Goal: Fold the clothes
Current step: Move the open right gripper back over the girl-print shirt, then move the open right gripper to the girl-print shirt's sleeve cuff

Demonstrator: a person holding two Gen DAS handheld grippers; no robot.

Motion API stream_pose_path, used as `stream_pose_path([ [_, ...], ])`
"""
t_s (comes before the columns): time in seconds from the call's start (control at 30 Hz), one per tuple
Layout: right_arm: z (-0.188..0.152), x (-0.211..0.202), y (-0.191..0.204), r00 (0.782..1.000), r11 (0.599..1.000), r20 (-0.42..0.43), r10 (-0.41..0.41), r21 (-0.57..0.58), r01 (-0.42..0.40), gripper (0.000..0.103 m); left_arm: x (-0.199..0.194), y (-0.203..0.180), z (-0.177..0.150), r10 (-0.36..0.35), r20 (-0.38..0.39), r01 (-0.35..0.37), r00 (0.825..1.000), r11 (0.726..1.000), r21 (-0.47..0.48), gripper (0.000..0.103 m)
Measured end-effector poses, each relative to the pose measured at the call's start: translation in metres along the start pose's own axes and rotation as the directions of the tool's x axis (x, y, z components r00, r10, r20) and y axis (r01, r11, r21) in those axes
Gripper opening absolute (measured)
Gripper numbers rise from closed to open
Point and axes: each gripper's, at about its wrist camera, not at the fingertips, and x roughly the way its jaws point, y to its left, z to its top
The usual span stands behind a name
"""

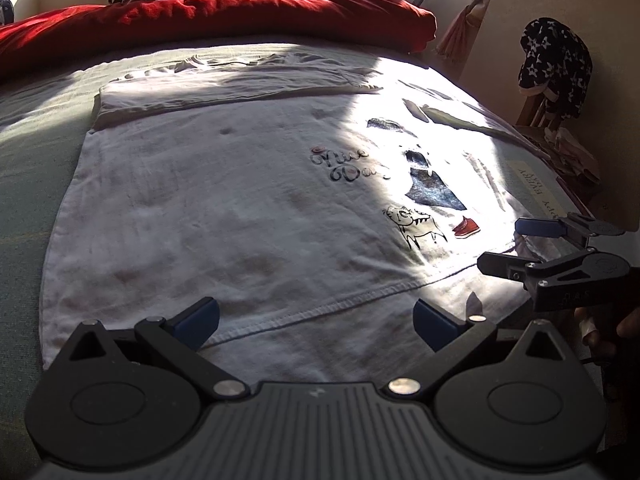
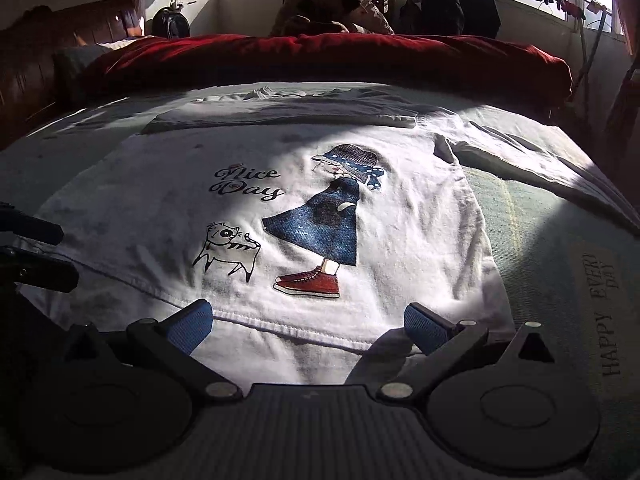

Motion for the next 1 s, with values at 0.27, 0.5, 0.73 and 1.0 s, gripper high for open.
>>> stream_pose_path([
  [0.27, -0.015, -0.006, -0.039, 0.996, 0.992, -0.022, -0.082, 0.090, 0.084, 0.103, 0.002, -0.005, 0.005, -0.018, 0.007, 0.018, 1.000, 1.000, 0.010, 0.102],
  [0.5, -0.013, -0.012, -0.056, 0.999, 0.979, 0.008, -0.031, 0.201, 0.029, 0.103, 0.016, -0.026, 0.021, -0.067, 0.016, 0.066, 0.998, 0.996, 0.059, 0.102],
  [0.73, -0.014, -0.011, -0.065, 1.000, 0.978, 0.014, 0.012, 0.209, -0.015, 0.103, 0.036, -0.036, 0.026, -0.080, -0.021, 0.082, 0.997, 0.994, 0.072, 0.102],
  [1.0, 0.012, -0.017, -0.137, 0.997, 0.933, 0.061, 0.043, 0.356, -0.062, 0.103, 0.044, -0.040, 0.049, -0.094, -0.007, 0.094, 0.996, 0.993, 0.070, 0.102],
])
